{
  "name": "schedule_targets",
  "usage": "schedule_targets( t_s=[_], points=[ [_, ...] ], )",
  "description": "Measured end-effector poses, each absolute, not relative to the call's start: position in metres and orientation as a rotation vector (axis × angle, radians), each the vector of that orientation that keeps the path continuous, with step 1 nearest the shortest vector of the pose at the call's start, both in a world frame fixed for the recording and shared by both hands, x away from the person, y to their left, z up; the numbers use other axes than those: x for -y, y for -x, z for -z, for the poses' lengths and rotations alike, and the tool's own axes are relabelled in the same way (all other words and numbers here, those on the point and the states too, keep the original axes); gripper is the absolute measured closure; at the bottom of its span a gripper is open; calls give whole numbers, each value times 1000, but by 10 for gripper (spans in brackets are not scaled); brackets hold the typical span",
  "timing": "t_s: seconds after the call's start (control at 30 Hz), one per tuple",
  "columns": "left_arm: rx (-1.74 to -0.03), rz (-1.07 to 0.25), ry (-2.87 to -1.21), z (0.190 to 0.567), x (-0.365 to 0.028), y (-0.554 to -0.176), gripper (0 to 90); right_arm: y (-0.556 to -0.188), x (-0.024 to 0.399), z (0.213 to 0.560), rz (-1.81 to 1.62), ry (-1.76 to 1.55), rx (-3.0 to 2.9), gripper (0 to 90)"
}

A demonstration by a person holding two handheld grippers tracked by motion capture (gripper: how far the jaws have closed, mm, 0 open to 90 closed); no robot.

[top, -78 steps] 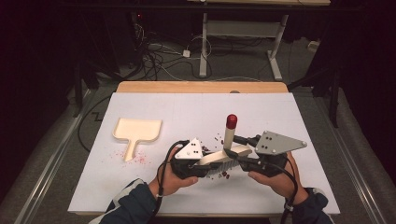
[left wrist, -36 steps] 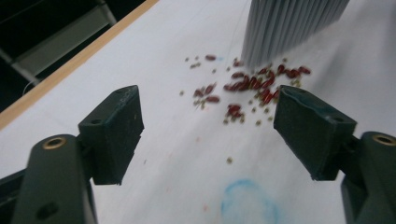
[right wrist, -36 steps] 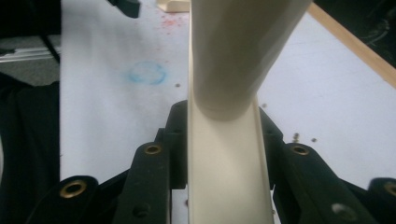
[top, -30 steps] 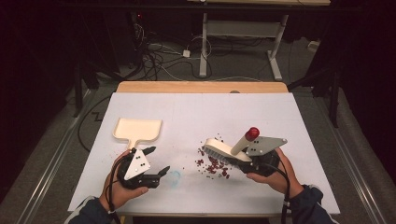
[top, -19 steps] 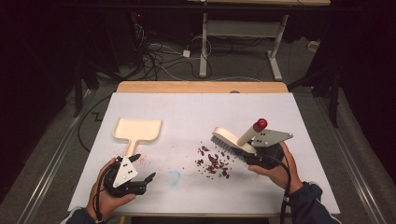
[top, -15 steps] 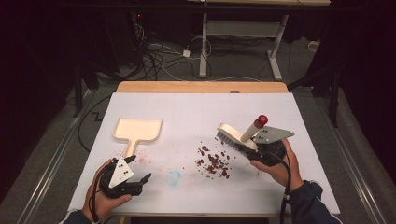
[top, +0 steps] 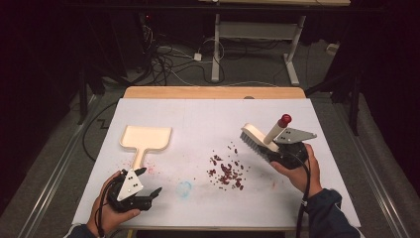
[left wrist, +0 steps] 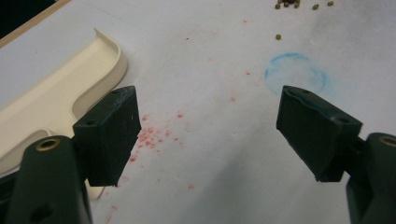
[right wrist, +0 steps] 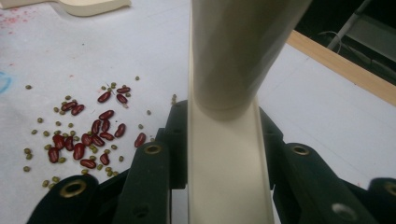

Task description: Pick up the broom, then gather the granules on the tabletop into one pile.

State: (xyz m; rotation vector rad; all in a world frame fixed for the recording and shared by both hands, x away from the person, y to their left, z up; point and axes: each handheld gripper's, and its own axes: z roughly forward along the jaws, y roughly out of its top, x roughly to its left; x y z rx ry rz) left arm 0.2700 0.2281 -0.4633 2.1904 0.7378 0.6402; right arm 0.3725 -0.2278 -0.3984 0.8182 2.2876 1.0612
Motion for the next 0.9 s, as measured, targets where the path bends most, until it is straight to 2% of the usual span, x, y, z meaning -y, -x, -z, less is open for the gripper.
schedule_targets(
  t_s=[0.3, 0.6, 0.7, 0.9],
  points=[
    [-732, -627, -2210, 465, -226, -272, 208, -386, 227, 404, -1008, -836, -2250, 676],
    [-718, -617, -2231, 466, -222, -271, 208, -417, 219, 410, -954, -865, -2211, 676],
    [-718, -617, -2226, 466, -221, -271, 208, -432, 206, 422, -905, -872, -2223, 676],
    [-717, -617, -2236, 468, -222, -272, 208, -435, 183, 434, -849, -820, -2248, 676]
  ],
)
